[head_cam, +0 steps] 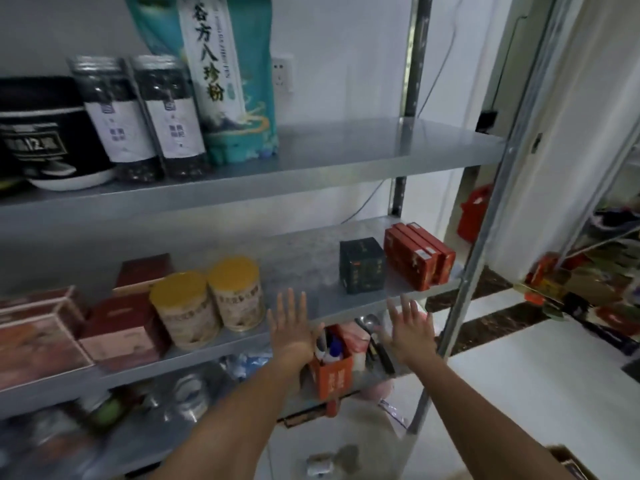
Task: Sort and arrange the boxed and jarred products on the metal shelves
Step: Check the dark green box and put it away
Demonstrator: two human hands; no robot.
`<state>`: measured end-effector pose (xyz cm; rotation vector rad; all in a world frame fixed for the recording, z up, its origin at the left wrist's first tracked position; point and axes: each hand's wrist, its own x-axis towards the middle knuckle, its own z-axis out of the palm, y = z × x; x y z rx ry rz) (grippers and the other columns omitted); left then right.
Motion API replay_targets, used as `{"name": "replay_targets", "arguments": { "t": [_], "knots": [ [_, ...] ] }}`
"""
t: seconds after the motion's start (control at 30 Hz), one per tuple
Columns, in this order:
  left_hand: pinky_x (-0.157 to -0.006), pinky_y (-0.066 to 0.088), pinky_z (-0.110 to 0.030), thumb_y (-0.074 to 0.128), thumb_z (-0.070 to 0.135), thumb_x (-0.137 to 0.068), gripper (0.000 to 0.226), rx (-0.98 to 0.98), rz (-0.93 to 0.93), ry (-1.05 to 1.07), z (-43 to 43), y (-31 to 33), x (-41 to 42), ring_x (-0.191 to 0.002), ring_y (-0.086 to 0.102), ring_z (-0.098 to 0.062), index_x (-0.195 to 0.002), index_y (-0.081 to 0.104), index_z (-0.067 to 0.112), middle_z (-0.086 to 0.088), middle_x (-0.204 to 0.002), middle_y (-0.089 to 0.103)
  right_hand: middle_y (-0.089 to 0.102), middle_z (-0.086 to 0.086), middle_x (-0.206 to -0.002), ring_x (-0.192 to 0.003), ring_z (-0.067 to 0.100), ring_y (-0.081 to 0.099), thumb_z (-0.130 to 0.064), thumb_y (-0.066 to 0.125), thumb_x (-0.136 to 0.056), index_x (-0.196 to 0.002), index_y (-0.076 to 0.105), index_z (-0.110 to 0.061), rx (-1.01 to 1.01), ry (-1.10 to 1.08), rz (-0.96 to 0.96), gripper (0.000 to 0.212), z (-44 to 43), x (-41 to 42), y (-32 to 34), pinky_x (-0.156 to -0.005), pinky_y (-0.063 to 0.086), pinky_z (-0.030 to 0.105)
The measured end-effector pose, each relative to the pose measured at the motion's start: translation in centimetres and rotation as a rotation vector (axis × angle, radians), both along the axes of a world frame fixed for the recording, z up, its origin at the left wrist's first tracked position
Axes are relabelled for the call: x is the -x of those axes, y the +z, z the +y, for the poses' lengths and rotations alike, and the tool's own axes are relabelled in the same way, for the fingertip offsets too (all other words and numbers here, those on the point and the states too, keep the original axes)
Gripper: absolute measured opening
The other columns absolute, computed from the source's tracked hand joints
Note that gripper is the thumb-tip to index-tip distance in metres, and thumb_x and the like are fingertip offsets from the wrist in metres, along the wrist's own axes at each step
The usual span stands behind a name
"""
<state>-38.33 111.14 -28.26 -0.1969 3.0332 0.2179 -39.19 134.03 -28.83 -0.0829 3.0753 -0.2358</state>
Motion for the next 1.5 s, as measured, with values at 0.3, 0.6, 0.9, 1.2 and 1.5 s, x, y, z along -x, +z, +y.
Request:
{"name": "replay_targets", "arguments": {
  "t": [0.3,0.6,0.9,1.2,1.5],
  "knots": [
    [-0.118,-0.012,-0.049,0.019,0.057,-0.101,0.074,-0.065,-0.156,-0.015,-0.2,-0.6,2.9,-0.145,-0.027,-0.029,-0.152,-0.02,0.019,-0.006,-0.157,-0.03,-0.019,0.013,-0.161,-0.149,0.032,-0.012,-0.058,0.062,-0.086,-0.153,-0.017,-0.02,0.285,-0.064,-0.016,0.111,-3.6,9.3,3.4,-0.12,0.002,0.048],
    [-0.119,-0.004,-0.053,0.028,0.058,-0.099,0.078,0.007,-0.102,0.048,0.2,-5.5,4.6,-0.149,-0.013,-0.032,-0.154,-0.013,0.021,-0.01,-0.162,-0.017,0.015,0.023,-0.155,-0.142,0.041,0.023,-0.025,0.093,-0.06,-0.154,-0.002,-0.014,0.908,-0.289,0.19,0.134,-6.4,13.9,0.5,-0.113,0.028,0.054],
    [-0.116,-0.012,-0.055,0.04,0.068,-0.09,0.098,-0.049,-0.202,0.027,-0.2,-6.0,5.4,-0.145,-0.025,-0.035,-0.152,-0.02,0.021,-0.012,-0.158,-0.028,0.044,0.024,-0.128,-0.115,0.044,0.048,-0.022,0.091,-0.056,-0.146,0.022,-0.011,0.872,-0.334,0.32,0.113,-6.8,14.8,-0.4,-0.092,0.045,0.052],
    [-0.12,-0.006,-0.051,0.075,0.056,-0.076,0.127,-0.52,-0.124,-0.071,1.0,-2.2,5.9,-0.146,-0.024,-0.03,-0.149,-0.024,0.027,-0.012,-0.159,-0.026,0.05,-0.001,-0.13,-0.121,0.018,0.052,-0.008,0.092,-0.058,-0.138,0.029,-0.021,1.248,-0.054,0.162,0.102,-3.1,8.8,-0.2,-0.1,0.045,0.033],
    [-0.094,0.05,-0.029,0.092,0.042,-0.047,0.103,-0.961,0.418,-0.005,4.2,3.7,0.6,-0.118,0.052,-0.008,-0.134,0.039,0.027,0.01,-0.126,0.052,0.049,-0.018,-0.126,-0.108,-0.011,0.056,-0.011,0.092,-0.061,-0.14,0.03,-0.028,1.37,0.186,-0.028,0.102,-2.2,1.3,4.3,-0.083,0.05,0.011]
  ]
}}
